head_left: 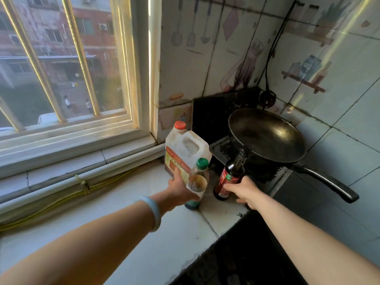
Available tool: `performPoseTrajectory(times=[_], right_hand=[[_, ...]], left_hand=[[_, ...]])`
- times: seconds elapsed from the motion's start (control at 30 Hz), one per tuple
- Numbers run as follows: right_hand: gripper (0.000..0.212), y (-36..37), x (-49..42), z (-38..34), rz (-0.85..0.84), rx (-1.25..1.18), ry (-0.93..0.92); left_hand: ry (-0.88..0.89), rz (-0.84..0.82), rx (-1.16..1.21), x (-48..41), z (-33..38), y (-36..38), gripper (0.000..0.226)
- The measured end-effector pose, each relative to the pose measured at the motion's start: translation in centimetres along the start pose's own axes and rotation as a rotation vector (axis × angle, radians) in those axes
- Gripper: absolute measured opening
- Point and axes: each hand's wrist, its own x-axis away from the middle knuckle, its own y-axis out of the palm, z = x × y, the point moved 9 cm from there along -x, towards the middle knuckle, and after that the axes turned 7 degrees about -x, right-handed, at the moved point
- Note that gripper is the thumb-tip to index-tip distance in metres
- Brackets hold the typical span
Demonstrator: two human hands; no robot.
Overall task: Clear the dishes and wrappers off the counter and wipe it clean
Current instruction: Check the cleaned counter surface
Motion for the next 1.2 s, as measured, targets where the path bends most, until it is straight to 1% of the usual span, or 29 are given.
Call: performPoseTrajectory(times=[0.1,0.23,0.37,0.5,0.57,0.63,0.7,0.83,0.97,1.1,1.2], right_hand=[[0.059,0.4,-1.0,0.3,0.015,-0.097,-0.038],[0.058,0.2,-1.9,0.8,0.065,-0.176,-0.045],[0.06,0.1,-2.2,0.4,0.075,-0.155,-0.085],[0.062,0.3,-1.9,-0.7,0.052,-0.096,-0.155],[0.056,0.9,-1.6,-1.1,0.025,-0.083,-0.179],[0.047,1.7,-1.3,-1.5,-0.009,-0.072,-0.195],[0.046,2.9,-1.4,-1.6,-0.061,-0.065,-0.215],[0.058,4.9,-1.6,-1.9,-0.134,-0.057,-0.243],[0.066,6.0,-2.2,-2.0,-0.198,-0.03,-0.25],[0.074,6.3,-2.2,-1.7,-0.292,-0.012,-0.237],[0.097,6.6,-0.8,-1.4,-0.343,-0.049,-0.273]], left_hand=[[-0.032,-0.002,0.069,-1.0,-0.2,1.0,0.135],[-0.032,-0.013,0.13,-1.7,0.0,1.0,0.136],[-0.027,-0.003,0.122,-2.2,0.0,0.4,0.144],[-0.024,-0.026,0.139,-2.3,-0.4,0.4,0.14],[-0.021,-0.038,0.135,-2.4,-0.5,0.4,0.134],[-0.019,-0.055,0.134,-2.6,-0.6,0.4,0.121],[-0.032,-0.056,0.125,-2.9,-0.8,0.1,0.117],[-0.059,-0.051,0.127,-3.3,-1.3,-0.6,0.114],[-0.045,-0.051,0.109,-3.5,-1.3,-1.3,0.104],[-0.017,-0.041,0.104,-4.1,-0.8,-2.1,0.113],[-0.002,-0.011,0.11,-4.9,-0.5,-3.0,0.119]])
